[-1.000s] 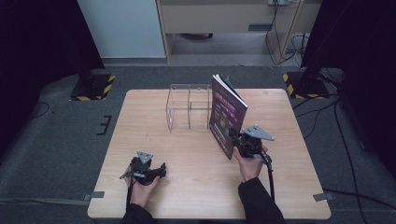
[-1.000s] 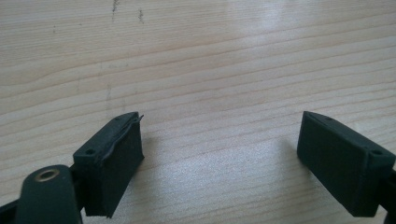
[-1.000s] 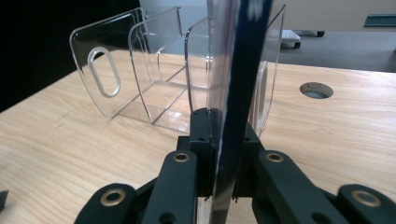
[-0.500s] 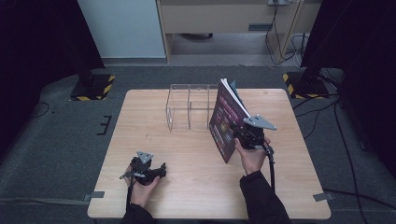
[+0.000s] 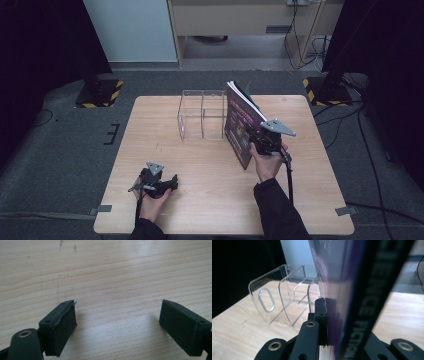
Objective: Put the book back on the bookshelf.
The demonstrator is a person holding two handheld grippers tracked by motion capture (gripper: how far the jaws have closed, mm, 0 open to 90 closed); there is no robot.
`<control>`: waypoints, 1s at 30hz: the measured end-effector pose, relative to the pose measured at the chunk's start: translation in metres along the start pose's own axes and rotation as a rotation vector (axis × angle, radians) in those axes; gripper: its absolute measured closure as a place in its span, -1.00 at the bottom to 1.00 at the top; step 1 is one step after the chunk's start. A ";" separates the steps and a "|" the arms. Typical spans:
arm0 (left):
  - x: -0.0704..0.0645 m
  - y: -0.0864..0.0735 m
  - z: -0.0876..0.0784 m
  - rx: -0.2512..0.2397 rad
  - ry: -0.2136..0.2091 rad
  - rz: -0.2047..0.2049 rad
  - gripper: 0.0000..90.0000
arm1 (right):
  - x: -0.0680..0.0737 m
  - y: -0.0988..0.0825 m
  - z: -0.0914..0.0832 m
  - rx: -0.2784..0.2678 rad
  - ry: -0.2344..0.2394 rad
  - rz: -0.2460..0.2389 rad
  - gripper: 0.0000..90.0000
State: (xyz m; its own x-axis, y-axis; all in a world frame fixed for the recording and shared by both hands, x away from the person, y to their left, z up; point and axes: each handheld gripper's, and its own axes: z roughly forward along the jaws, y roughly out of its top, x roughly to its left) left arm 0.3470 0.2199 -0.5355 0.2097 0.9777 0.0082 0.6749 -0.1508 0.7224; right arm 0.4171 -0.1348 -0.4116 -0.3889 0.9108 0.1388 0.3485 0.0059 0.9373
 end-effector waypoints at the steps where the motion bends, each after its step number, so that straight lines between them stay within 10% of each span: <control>1: 0.000 0.000 0.000 0.000 0.001 0.001 -0.71 | 0.000 0.000 0.000 0.000 0.000 0.000 0.88; 15: 0.000 0.000 0.000 0.001 -0.001 0.002 -0.72 | -0.006 0.028 0.045 -0.068 -0.081 -0.008 0.87; 30: 0.000 0.000 0.000 0.001 -0.002 0.002 -0.72 | -0.005 0.016 0.068 -0.042 -0.146 -0.029 0.87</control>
State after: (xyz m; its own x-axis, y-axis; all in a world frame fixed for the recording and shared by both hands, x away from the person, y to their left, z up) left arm 0.3471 0.2199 -0.5355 0.2125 0.9771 0.0086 0.6750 -0.1532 0.7217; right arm 0.4832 -0.1115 -0.4188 -0.2693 0.9608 0.0667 0.3014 0.0183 0.9533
